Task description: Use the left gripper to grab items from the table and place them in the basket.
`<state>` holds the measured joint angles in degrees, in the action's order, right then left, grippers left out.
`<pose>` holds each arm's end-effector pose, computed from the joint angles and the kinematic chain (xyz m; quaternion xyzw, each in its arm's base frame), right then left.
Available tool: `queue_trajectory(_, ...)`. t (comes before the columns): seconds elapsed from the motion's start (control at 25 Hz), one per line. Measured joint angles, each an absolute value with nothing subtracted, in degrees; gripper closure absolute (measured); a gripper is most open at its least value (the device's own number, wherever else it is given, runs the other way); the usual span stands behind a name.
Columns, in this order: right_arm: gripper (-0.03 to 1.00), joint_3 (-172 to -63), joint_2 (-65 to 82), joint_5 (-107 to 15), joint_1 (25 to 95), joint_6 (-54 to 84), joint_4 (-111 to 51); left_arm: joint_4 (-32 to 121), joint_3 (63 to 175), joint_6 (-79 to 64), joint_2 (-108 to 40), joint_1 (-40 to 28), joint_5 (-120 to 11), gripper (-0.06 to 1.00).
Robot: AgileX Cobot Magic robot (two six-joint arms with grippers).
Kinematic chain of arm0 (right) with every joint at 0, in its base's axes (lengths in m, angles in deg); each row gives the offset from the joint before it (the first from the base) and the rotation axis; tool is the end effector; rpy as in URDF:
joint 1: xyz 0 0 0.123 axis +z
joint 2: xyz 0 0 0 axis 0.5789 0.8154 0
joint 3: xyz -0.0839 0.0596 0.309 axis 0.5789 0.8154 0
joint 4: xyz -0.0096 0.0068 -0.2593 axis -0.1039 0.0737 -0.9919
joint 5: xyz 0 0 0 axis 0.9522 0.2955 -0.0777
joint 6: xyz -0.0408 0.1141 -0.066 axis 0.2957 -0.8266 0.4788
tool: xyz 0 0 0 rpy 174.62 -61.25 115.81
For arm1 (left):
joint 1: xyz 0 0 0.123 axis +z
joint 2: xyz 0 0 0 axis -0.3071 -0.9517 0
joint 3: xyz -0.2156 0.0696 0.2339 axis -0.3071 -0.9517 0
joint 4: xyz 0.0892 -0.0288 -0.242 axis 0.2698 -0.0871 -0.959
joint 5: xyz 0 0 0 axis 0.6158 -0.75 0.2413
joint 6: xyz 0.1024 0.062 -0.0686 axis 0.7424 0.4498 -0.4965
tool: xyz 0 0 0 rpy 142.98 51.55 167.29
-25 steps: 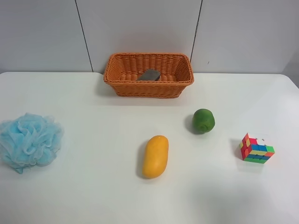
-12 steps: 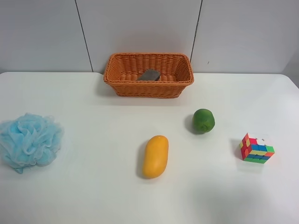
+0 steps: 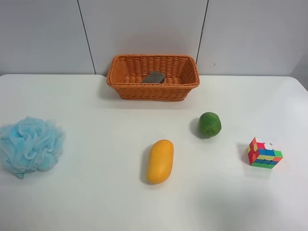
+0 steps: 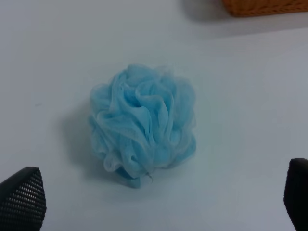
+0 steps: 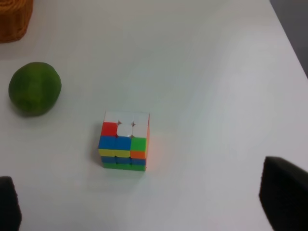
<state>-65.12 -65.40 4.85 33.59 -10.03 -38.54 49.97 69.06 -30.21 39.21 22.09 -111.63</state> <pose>0.0036 -0.0020 0.2546 0.0285 0.8527 -0.0071 0.5215 0.0010 -0.0176 0.2653 0.0576 0.8460 -0.0007 0.5300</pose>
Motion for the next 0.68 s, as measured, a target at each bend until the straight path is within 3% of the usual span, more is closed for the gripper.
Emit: queue_trajectory(0.68, -0.03, -65.1, -65.4, 4.9, 33.6, -10.0, -38.5, 50.0, 69.1, -30.2, 39.5, 22.1, -111.6, -0.05)
